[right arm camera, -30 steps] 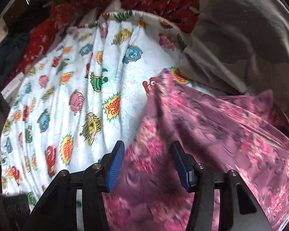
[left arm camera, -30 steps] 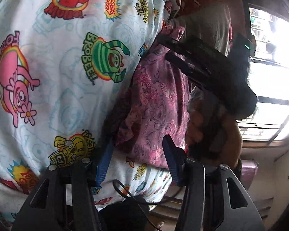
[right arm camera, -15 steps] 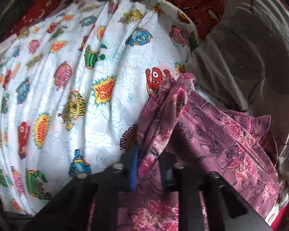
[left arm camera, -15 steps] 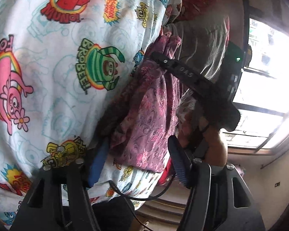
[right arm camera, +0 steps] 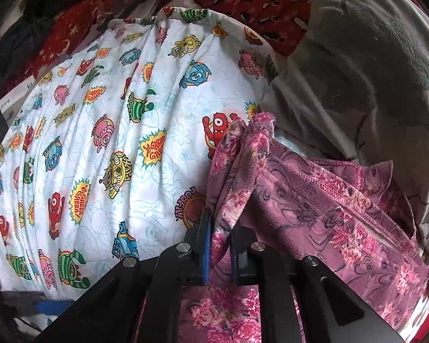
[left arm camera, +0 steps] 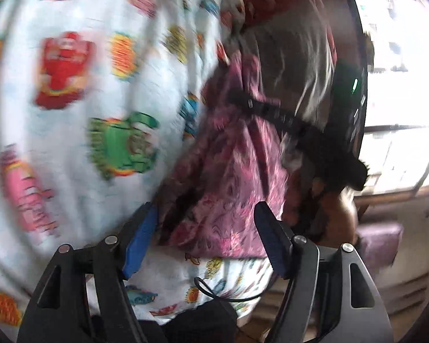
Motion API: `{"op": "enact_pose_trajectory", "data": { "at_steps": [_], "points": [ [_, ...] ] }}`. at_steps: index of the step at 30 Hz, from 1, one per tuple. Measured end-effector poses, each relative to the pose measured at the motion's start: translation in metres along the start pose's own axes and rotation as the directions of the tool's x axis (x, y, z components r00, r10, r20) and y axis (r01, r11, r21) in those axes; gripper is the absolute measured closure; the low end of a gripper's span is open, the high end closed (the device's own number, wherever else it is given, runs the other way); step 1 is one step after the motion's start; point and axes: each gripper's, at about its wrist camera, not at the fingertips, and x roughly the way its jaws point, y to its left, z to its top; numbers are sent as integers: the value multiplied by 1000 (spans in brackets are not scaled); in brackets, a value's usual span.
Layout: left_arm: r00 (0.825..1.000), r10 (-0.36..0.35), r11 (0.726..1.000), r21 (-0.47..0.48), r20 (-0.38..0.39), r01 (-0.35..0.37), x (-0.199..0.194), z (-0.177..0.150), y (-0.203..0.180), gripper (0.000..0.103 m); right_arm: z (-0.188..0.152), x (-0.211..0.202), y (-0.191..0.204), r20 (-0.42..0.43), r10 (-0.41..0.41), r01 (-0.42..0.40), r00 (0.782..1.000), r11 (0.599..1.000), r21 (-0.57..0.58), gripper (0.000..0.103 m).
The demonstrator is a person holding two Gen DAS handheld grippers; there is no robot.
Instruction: Fold small clothes
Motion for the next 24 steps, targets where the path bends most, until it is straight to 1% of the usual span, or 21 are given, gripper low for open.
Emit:
{"op": "enact_pose_trajectory", "data": {
  "at_steps": [1, 3, 6, 9, 10, 12, 14, 16, 17, 18, 19, 20, 21, 22, 23, 24],
  "points": [
    [999, 33, 999, 30, -6, -33, 8, 1, -5, 34, -1, -1, -2, 0, 6, -6, 1000, 1000, 3, 93],
    [997, 69, 996, 50, -18, -68, 21, 4, -9, 34, 1, 1, -1, -4, 14, -14, 1000, 1000, 7, 93],
    [998, 61, 998, 34, -25, -60, 30, 4, -8, 34, 4, 5, -1, -14, 25, -25, 1000, 1000, 12, 92],
    [998, 66, 996, 60, -24, -65, 32, 1, -12, 35, 9, 18, 5, -38, 33, -32, 999, 999, 15, 91],
    [997, 70, 996, 64, -26, -68, 33, 1, -13, 35, 10, 21, 6, -44, 32, -31, 999, 999, 18, 86],
    [997, 71, 996, 58, -29, -69, 35, 4, -15, 35, 13, 28, 10, -60, 25, -24, 998, 1000, 20, 83],
    [997, 61, 997, 43, -37, -59, 38, 7, -16, 35, 17, 32, 14, -62, 1, 0, 998, 1000, 16, 75],
    [998, 48, 998, 35, -46, -46, 39, 6, -16, 35, 19, 35, 17, -61, -24, 24, 998, 1000, 7, 70],
    [998, 42, 999, 32, -48, -41, 40, 5, -17, 40, 20, 37, 20, -63, -42, 42, 997, 999, -2, 70],
    [998, 30, 999, 31, -57, -28, 43, 5, -18, 52, 21, 39, 23, -65, -65, 64, 996, 998, -18, 70],
    [997, 15, 1000, 28, -74, -13, 46, 4, -18, 60, 22, 41, 26, -64, -82, 80, 995, 996, -34, 70],
    [995, -7, 1000, 16, -103, 9, 52, 3, -18, 80, 22, 42, 30, -60, -101, 98, 993, 994, -52, 71],
    [993, -19, 1000, 5, -118, 20, 56, 2, -17, 83, 22, 42, 33, -56, -125, 120, 991, 990, -80, 73],
    [993, -14, 1000, -8, -120, 13, 59, 2, -16, 83, 22, 42, 35, -50, -136, 131, 989, 987, -91, 81],
    [993, -7, 1000, -10, -118, 6, 60, 2, -16, 85, 21, 42, 38, -42, -155, 150, 987, 983, -109, 86],
    [993, -9, 1000, -14, -119, 7, 62, 1, -16, 86, 21, 41, 39, -38, -158, 152, 987, 981, -122, 88]
  ]
}}
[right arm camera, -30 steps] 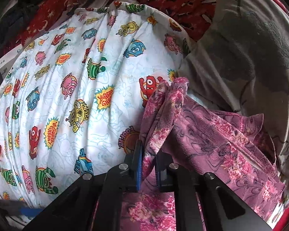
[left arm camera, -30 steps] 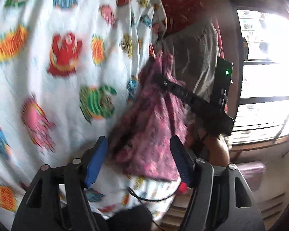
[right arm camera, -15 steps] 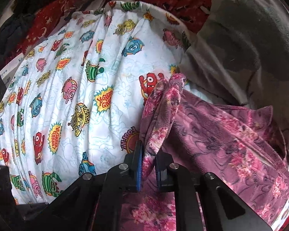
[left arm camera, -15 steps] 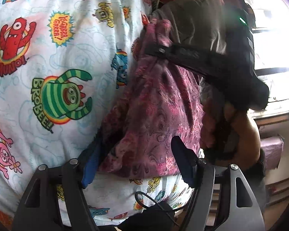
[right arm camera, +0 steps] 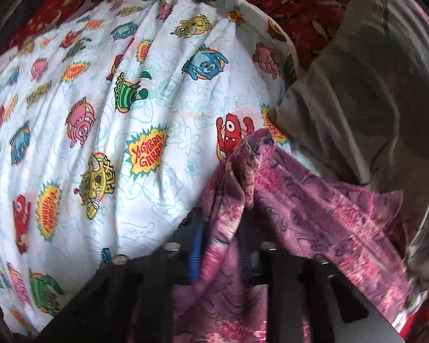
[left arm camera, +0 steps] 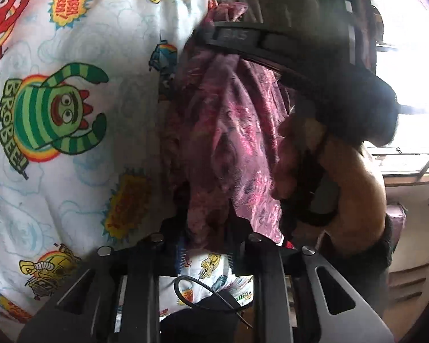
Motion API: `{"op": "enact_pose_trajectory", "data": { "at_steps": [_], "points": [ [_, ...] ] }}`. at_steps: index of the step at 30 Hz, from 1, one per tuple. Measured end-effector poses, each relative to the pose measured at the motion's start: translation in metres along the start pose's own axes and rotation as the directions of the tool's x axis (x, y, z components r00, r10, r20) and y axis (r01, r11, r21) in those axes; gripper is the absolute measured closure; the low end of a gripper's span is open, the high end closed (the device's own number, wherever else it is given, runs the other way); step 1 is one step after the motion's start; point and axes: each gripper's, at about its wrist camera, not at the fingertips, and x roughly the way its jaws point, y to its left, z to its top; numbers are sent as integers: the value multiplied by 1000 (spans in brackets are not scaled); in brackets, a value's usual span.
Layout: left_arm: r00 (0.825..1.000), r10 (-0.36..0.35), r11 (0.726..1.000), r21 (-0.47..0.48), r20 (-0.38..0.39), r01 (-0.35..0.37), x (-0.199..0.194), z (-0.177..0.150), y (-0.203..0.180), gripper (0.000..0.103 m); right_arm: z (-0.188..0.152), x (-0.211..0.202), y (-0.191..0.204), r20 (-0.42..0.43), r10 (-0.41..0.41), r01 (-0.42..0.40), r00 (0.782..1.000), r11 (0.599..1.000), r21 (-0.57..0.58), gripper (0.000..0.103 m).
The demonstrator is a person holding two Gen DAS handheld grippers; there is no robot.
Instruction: Fold small clothes
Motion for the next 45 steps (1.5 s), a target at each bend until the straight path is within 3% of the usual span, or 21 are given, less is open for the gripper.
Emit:
{"op": "enact_pose_trajectory", "data": {
  "at_steps": [4, 12, 18, 34, 35, 38, 41, 45],
  "points": [
    [1000, -12, 1000, 10, 12, 12, 0, -2, -9, 87, -3, -9, -5, 24, 25, -25, 999, 1000, 7, 95],
    [999, -36, 996, 83, 35, 33, -3, -14, -50, 88, -20, -48, -42, 116, 79, -89, 990, 993, 81, 95],
    [999, -51, 987, 150, 8, 50, 12, -30, -95, 89, -46, -92, -93, 207, 97, -132, 974, 977, 165, 95],
    [990, -16, 958, 281, -138, 55, 114, -54, -201, 89, -139, -137, -242, 304, 36, -169, 952, 891, 422, 96],
    [990, -9, 958, 283, -141, 50, 130, -40, -205, 89, -146, -138, -250, 305, 30, -167, 952, 884, 436, 96],
    [985, 14, 956, 291, -172, 37, 152, -36, -213, 89, -164, -141, -270, 307, 13, -163, 952, 869, 467, 96],
    [979, 29, 955, 293, -203, 33, 145, -25, -207, 89, -185, -141, -290, 300, -2, -154, 954, 854, 496, 96],
    [971, 57, 955, 297, -233, 15, 179, -13, -221, 89, -208, -135, -309, 278, -16, -138, 960, 840, 525, 96]
  ]
}}
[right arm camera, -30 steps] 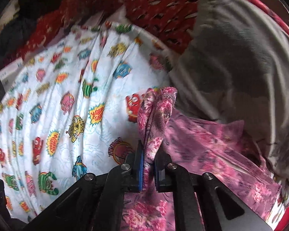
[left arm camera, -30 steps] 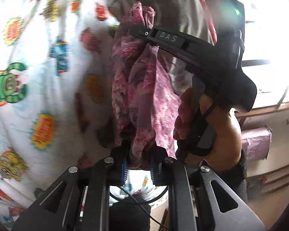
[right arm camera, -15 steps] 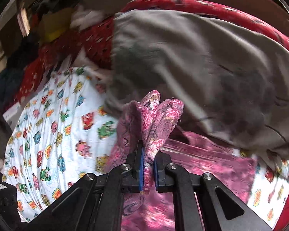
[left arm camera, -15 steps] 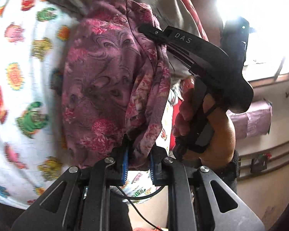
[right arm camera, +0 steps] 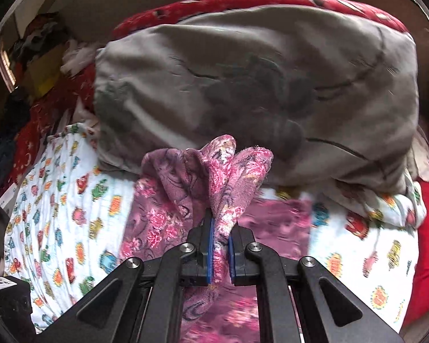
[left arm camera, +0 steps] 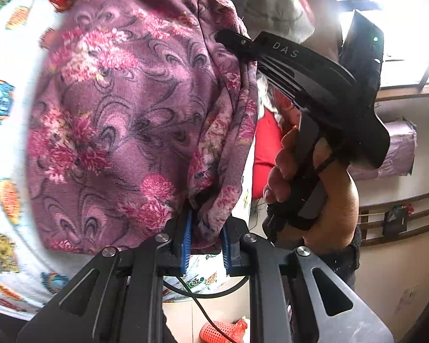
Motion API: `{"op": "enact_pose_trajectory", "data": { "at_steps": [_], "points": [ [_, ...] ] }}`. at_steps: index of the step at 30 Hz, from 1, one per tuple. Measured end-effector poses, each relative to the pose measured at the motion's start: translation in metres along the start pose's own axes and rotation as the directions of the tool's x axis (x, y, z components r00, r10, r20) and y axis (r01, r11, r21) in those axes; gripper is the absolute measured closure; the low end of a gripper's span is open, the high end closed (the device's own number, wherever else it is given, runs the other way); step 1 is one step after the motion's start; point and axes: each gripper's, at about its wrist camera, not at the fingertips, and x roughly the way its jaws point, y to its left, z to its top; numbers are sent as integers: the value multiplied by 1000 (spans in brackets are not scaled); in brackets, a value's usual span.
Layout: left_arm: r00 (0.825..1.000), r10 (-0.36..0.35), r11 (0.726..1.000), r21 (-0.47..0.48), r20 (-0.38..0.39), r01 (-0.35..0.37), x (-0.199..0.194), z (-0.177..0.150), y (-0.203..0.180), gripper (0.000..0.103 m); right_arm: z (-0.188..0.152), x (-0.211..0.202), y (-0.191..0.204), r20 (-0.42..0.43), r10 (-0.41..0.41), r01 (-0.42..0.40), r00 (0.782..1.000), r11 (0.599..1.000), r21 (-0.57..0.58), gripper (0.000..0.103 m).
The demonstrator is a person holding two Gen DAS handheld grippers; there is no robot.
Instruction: Fold small clothes
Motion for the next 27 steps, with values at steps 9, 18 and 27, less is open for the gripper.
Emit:
{"op": "enact_pose_trajectory", "data": {
  "at_steps": [9, 18, 27],
  "points": [
    [993, 74, 997, 9, -94, -73, 73, 32, -2, 89, -17, 17, -57, -28, -23, 25, 999, 997, 68, 96],
    [982, 128, 991, -16, -139, -132, 120, 60, 16, 87, -38, 63, -88, -93, -13, 26, 996, 990, 140, 96],
    [988, 81, 997, 3, -128, -82, 81, 65, 28, 71, -40, 73, -91, -110, -18, 36, 994, 986, 164, 83]
  ]
}}
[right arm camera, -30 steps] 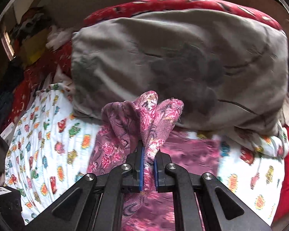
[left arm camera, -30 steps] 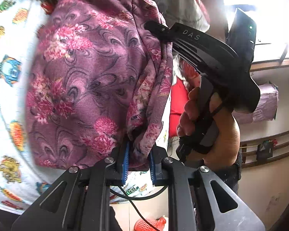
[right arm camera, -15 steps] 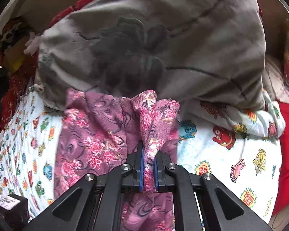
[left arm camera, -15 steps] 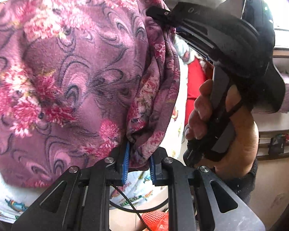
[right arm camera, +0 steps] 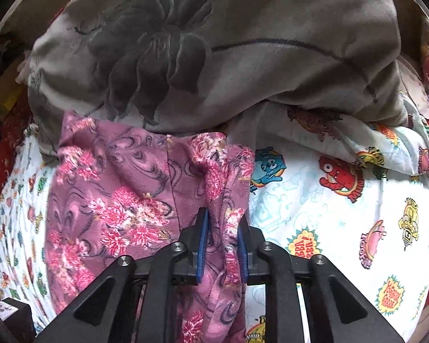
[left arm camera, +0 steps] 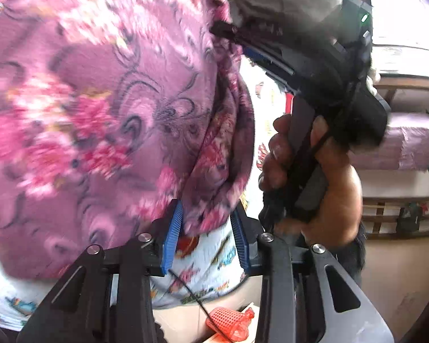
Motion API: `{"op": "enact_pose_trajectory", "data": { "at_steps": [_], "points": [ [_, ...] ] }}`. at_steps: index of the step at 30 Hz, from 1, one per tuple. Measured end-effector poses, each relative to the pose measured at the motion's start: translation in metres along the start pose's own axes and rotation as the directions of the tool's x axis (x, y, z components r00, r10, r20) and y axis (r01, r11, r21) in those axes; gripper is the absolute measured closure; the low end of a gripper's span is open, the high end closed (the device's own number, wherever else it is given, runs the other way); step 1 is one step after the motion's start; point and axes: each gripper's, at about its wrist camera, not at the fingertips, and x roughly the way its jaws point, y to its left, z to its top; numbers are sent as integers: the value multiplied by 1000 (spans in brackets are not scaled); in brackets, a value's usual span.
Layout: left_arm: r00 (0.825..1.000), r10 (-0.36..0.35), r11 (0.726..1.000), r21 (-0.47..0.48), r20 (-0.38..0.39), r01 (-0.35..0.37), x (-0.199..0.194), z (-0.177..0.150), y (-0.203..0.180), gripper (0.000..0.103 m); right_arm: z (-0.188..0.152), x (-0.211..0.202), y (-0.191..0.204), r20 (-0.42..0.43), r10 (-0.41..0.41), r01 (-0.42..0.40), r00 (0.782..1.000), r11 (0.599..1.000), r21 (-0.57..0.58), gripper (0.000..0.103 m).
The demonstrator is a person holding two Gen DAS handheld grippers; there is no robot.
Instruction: Fold small clothes
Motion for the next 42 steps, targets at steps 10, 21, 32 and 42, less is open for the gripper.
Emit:
{"op": "enact_pose_trajectory", "data": {
  "at_steps": [10, 21, 32, 42],
  "points": [
    [957, 117, 987, -141, 267, -81, -113, 9, 92, 54, -55, -74, -54, 82, 213, -222, 974, 969, 110, 57],
    [971, 139, 985, -132, 194, -114, -78, -11, 91, 48, -118, -81, -43, 34, 405, -404, 914, 893, 201, 51],
    [969, 183, 975, -158, 166, -157, -77, -6, 92, 74, -125, -101, -36, 165, 417, -439, 894, 889, 132, 93],
    [958, 116, 993, -27, 263, -112, -103, -10, 62, 74, -136, -88, -69, 146, 292, -320, 945, 913, 251, 79]
  ]
}}
